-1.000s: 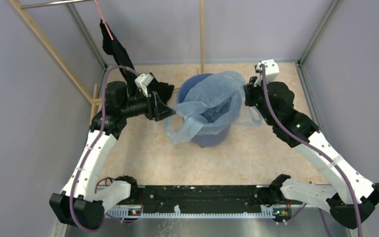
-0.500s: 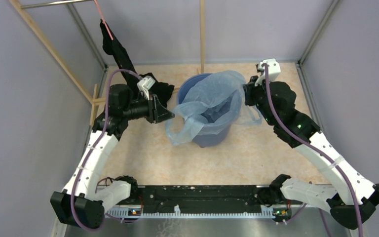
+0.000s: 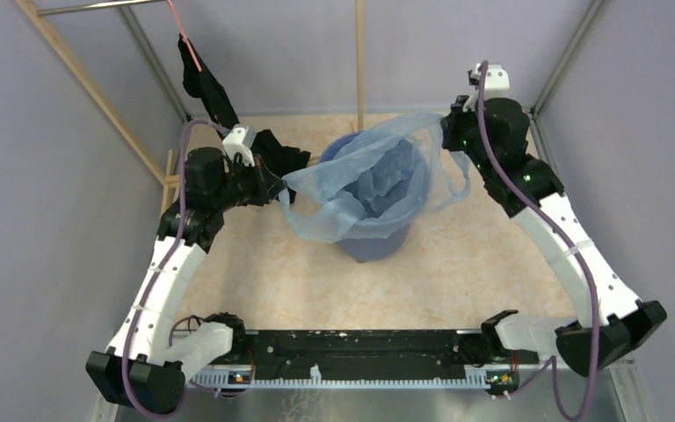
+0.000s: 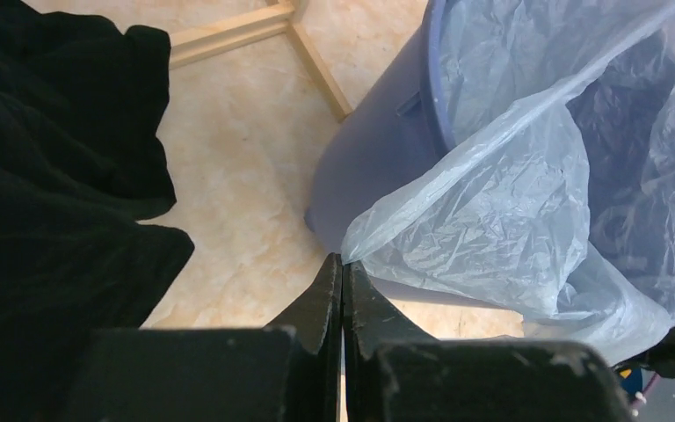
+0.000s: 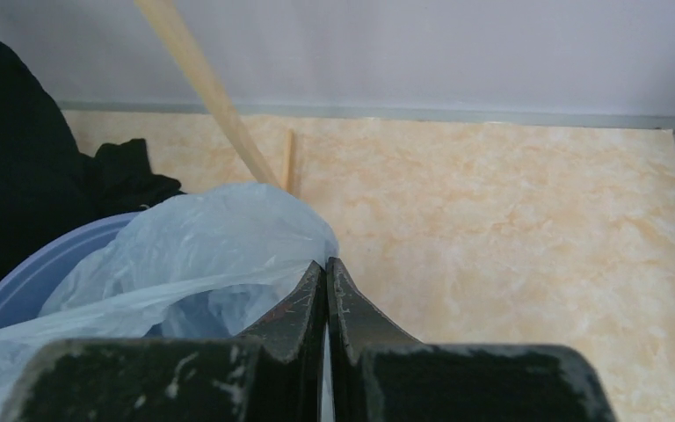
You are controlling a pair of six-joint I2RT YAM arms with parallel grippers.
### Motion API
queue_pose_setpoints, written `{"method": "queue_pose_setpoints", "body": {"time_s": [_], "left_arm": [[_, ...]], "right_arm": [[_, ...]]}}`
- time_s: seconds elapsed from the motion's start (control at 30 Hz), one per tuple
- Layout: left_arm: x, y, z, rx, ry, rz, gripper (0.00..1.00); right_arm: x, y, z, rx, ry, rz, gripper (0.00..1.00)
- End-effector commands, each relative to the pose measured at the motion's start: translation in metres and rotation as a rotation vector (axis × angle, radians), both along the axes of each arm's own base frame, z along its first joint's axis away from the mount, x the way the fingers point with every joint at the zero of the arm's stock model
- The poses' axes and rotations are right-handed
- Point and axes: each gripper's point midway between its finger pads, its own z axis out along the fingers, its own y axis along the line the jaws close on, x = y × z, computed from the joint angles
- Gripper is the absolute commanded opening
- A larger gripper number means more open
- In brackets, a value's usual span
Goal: Put the trash bags into the trash bin
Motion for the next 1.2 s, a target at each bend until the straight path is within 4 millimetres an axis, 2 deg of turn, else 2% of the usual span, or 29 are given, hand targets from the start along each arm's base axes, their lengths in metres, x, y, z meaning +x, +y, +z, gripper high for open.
{"method": "queue_pose_setpoints", "body": {"time_s": [0.0,0.1,0.2,0.4,0.5,0.63,0.7,0.77,0.87,0.97,1.03,1.17], "left_arm": [[0.015,0.012,0.007,-0.006,-0.050,0.107,0.00],[0.014,0.002,-0.006,-0.054,-0.008,0.070,0.00],[0.012,-0.008,-0.020,-0.093,0.040,0.031,0.00],[0.010,-0.005,-0.039,-0.081,0.062,0.048,0.00],[0.009,-0.004,-0.038,-0.081,0.065,0.053,0.00],[0.003,-0.010,-0.001,-0.134,-0.006,0.018,0.00],[0.004,-0.005,0.013,-0.133,-0.051,0.045,0.00],[0.010,0.003,0.015,-0.123,-0.058,0.106,0.00],[0.014,0.007,-0.002,-0.137,0.008,0.164,0.00],[0.019,0.005,-0.030,-0.141,0.072,0.180,0.00],[0.020,0.004,-0.049,-0.139,0.119,0.178,0.00],[0.017,-0.001,-0.065,-0.130,0.168,0.145,0.00]], "right_arm": [[0.027,0.006,0.003,0.043,0.033,0.033,0.00],[0.046,0.019,-0.002,0.008,0.038,0.068,0.00],[0.065,0.025,0.001,-0.026,0.025,0.075,0.00],[0.094,0.054,-0.006,-0.048,0.045,0.169,0.00],[0.106,0.060,-0.015,-0.055,0.063,0.174,0.00],[0.120,0.049,-0.043,-0.077,0.126,0.132,0.00],[0.122,0.039,-0.058,-0.067,0.159,0.111,0.00],[0.120,0.029,-0.080,-0.047,0.203,0.098,0.00],[0.113,0.026,-0.095,-0.019,0.233,0.103,0.00],[0.104,0.034,-0.093,0.022,0.234,0.152,0.00],[0.099,0.040,-0.079,0.053,0.212,0.182,0.00],[0.098,0.051,-0.048,0.104,0.155,0.235,0.00]]}}
